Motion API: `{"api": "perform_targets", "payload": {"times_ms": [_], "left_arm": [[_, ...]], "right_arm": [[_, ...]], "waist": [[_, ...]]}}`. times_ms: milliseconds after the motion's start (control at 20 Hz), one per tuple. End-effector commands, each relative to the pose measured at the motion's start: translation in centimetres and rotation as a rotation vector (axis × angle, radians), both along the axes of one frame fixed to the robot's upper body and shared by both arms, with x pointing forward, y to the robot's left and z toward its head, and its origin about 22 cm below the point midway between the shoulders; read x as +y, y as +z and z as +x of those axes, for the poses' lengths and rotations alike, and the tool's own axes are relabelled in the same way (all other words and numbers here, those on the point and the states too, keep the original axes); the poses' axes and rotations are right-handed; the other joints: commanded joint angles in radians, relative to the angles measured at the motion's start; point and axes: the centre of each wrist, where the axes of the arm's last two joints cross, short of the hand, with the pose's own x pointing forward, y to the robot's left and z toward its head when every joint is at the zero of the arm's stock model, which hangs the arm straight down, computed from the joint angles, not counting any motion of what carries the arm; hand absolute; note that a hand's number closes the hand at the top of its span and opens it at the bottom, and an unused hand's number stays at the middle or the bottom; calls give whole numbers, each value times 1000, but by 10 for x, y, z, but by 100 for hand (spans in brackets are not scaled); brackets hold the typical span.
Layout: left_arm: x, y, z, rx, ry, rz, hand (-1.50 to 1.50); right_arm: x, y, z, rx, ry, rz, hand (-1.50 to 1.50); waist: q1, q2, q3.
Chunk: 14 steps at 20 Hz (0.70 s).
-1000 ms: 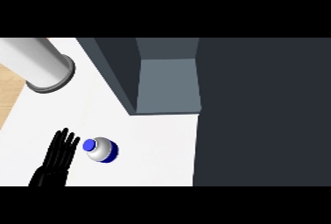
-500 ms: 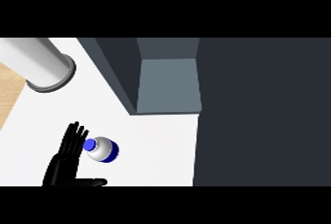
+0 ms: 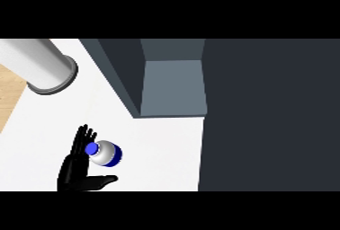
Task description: Pick up the bottled water, place it into the cabinet and close the cabinet
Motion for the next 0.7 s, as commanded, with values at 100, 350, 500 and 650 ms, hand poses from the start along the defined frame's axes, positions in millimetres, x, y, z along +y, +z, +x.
{"api": "perform_targets", "payload": {"times_ms": [100, 350, 500, 650], "left_arm": [[2, -22, -2, -15, 3, -17, -150], [-17, -28, 22, -32, -37, -152, -150], [3, -25, 25, -60, -66, -198, -150], [-1, -23, 34, -82, -69, -226, -150]], "right_arm": [[3, 26, 2, -96, 4, 44, -150], [-1, 25, -6, -83, 19, 38, -150], [-6, 23, -4, -71, -5, 14, -150], [-5, 25, -3, -84, -10, 23, -150]], "waist": [[7, 1, 0], [-3, 2, 0], [6, 2, 0], [10, 2, 0]]}}
